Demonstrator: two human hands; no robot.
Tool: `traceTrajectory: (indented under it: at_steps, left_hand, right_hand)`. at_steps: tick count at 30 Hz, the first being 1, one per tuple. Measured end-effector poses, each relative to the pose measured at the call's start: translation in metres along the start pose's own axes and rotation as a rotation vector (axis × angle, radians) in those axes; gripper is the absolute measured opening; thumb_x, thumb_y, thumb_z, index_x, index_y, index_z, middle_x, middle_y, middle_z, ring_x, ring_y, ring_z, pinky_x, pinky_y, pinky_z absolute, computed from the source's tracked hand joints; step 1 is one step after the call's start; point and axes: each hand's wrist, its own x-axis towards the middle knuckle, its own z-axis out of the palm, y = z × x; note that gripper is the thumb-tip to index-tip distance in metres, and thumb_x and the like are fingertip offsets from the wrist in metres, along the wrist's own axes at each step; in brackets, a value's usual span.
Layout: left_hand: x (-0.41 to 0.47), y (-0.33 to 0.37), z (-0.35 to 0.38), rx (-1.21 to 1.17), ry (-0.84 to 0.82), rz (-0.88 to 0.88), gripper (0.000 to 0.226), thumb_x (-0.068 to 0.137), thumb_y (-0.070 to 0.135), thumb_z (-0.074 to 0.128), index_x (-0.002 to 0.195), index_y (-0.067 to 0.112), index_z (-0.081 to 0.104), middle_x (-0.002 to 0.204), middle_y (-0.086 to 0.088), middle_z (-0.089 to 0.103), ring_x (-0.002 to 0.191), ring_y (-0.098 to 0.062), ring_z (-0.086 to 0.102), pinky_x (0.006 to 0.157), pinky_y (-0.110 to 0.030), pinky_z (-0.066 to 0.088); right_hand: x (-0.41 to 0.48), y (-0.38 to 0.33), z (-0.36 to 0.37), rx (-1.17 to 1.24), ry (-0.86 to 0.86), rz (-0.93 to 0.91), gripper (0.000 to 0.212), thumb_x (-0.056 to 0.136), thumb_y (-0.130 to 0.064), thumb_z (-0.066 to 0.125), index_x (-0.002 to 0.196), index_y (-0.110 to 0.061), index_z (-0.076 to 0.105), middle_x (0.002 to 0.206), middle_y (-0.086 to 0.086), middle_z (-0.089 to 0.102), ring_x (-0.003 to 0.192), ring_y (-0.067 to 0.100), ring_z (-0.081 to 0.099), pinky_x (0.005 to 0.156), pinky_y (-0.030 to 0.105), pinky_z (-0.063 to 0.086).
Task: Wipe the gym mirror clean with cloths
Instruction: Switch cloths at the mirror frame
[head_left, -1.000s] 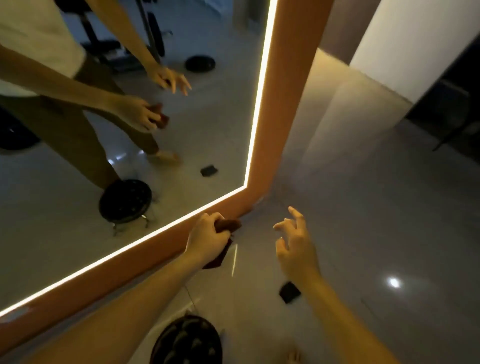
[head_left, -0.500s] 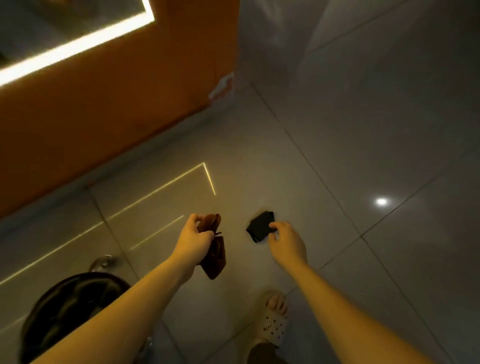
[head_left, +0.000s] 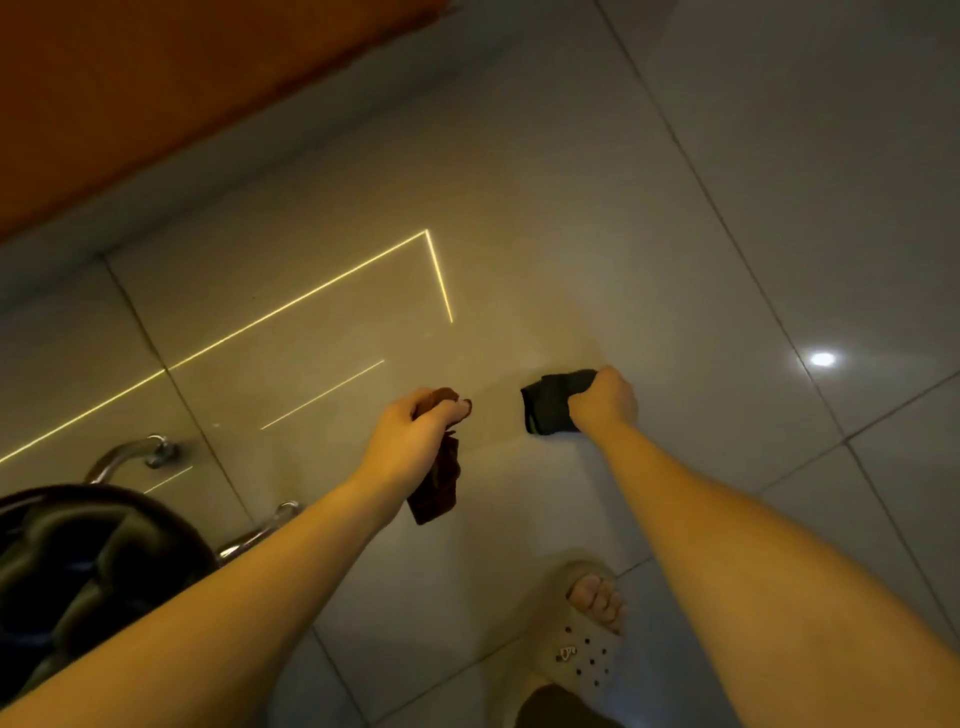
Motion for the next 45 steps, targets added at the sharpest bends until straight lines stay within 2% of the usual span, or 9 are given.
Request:
traceTrajectory:
  at_steps: [5, 10, 14, 17, 26, 30, 37, 39, 45]
  left_hand:
    - [-0.056, 0.026, -0.023, -0.009, -0.007, -0.026, 0.054, 0.098, 0.052, 0.063, 0.098, -0.001, 0.070, 0.083, -0.015, 0.075, 0.069, -0.025, 0.066, 0.058, -0.028, 0.051]
    - [-0.146, 0.091, -0.065, 0.116, -0.031, 0.047, 0.042, 0.098, 0.039, 0.068, 0.080, 0.001, 0.070, 0.080, -0.013, 0.077, 0.066, -0.015, 0.073, 0.071, -0.038, 0.056]
    - [-0.240, 0.164, -0.118, 0.204, 0.011, 0.280, 0.015, 0.094, 0.031, 0.074, 0.106, 0.022, 0.072, 0.085, 0.008, 0.078, 0.080, -0.002, 0.074, 0.089, -0.034, 0.060]
    - [-0.318, 0.228, -0.169, 0.187, -0.033, 0.368, 0.047, 0.092, 0.030, 0.077, 0.133, 0.030, 0.055, 0.099, 0.006, 0.075, 0.086, -0.007, 0.075, 0.088, -0.034, 0.061]
    - [-0.492, 0.325, -0.325, -0.107, -0.369, 0.315, 0.029, 0.086, 0.023, 0.073, 0.109, 0.006, 0.076, 0.105, -0.021, 0.072, 0.094, -0.030, 0.071, 0.096, -0.042, 0.057]
    - [-0.553, 0.365, -0.390, -0.165, -0.368, 0.341, 0.067, 0.062, 0.036, 0.091, 0.115, 0.001, 0.069, 0.101, -0.022, 0.070, 0.089, -0.031, 0.071, 0.081, -0.041, 0.059]
    - [-0.648, 0.446, -0.444, -0.009, -0.064, 0.575, 0.027, 0.096, 0.031, 0.069, 0.098, 0.004, 0.073, 0.084, -0.014, 0.074, 0.072, -0.023, 0.069, 0.076, -0.042, 0.059]
    - [-0.663, 0.467, -0.451, 0.018, 0.118, 0.744, 0.016, 0.095, 0.024, 0.073, 0.085, 0.012, 0.075, 0.090, -0.013, 0.077, 0.080, -0.024, 0.071, 0.095, -0.046, 0.057]
    - [-0.737, 0.527, -0.485, 0.127, 0.656, 1.166, 0.010, 0.096, 0.030, 0.073, 0.096, 0.020, 0.070, 0.086, 0.007, 0.072, 0.083, -0.008, 0.068, 0.075, -0.023, 0.048]
  right_hand:
    - [-0.083, -0.017, -0.050, 0.232, -0.058, -0.114, 0.025, 0.090, -0.011, 0.075, 0.113, -0.007, 0.068, 0.115, 0.017, 0.069, 0.104, 0.035, 0.067, 0.091, 0.047, 0.057]
    - [-0.222, -0.070, -0.152, 0.390, -0.084, -0.383, 0.023, 0.088, -0.010, 0.078, 0.093, -0.016, 0.057, 0.108, 0.008, 0.061, 0.091, 0.021, 0.062, 0.065, 0.016, 0.050]
    - [-0.347, -0.131, -0.255, 0.565, -0.261, -0.515, 0.013, 0.094, -0.012, 0.071, 0.101, -0.010, 0.060, 0.101, 0.004, 0.067, 0.090, 0.013, 0.068, 0.070, 0.022, 0.058]
    - [-0.436, -0.179, -0.325, 0.697, -0.377, -0.586, 0.018, 0.093, -0.007, 0.072, 0.108, -0.009, 0.063, 0.103, 0.007, 0.073, 0.094, 0.014, 0.073, 0.076, 0.026, 0.060]
    - [-0.639, -0.295, -0.432, 1.032, -0.618, -0.633, 0.040, 0.097, -0.017, 0.060, 0.129, 0.006, 0.060, 0.122, 0.032, 0.066, 0.114, 0.046, 0.066, 0.097, 0.057, 0.053]
    - [-0.713, -0.327, -0.451, 1.334, -0.714, -0.637, 0.038, 0.097, -0.022, 0.053, 0.126, 0.000, 0.064, 0.119, 0.026, 0.070, 0.104, 0.036, 0.071, 0.084, 0.045, 0.061]
    - [-0.788, -0.384, -0.498, 1.499, -0.740, -0.853, 0.040, 0.093, -0.009, 0.058, 0.133, -0.004, 0.058, 0.115, 0.022, 0.070, 0.104, 0.034, 0.073, 0.075, 0.038, 0.063]
    - [-0.802, -0.403, -0.526, 1.517, -0.668, -0.928, 0.034, 0.093, -0.006, 0.057, 0.127, -0.003, 0.060, 0.104, 0.019, 0.072, 0.091, 0.028, 0.075, 0.070, 0.033, 0.062]
    - [-0.840, -0.460, -0.636, 1.498, -0.314, -1.165, 0.028, 0.097, -0.004, 0.059, 0.124, -0.003, 0.061, 0.100, 0.013, 0.072, 0.094, 0.026, 0.074, 0.072, 0.034, 0.061]
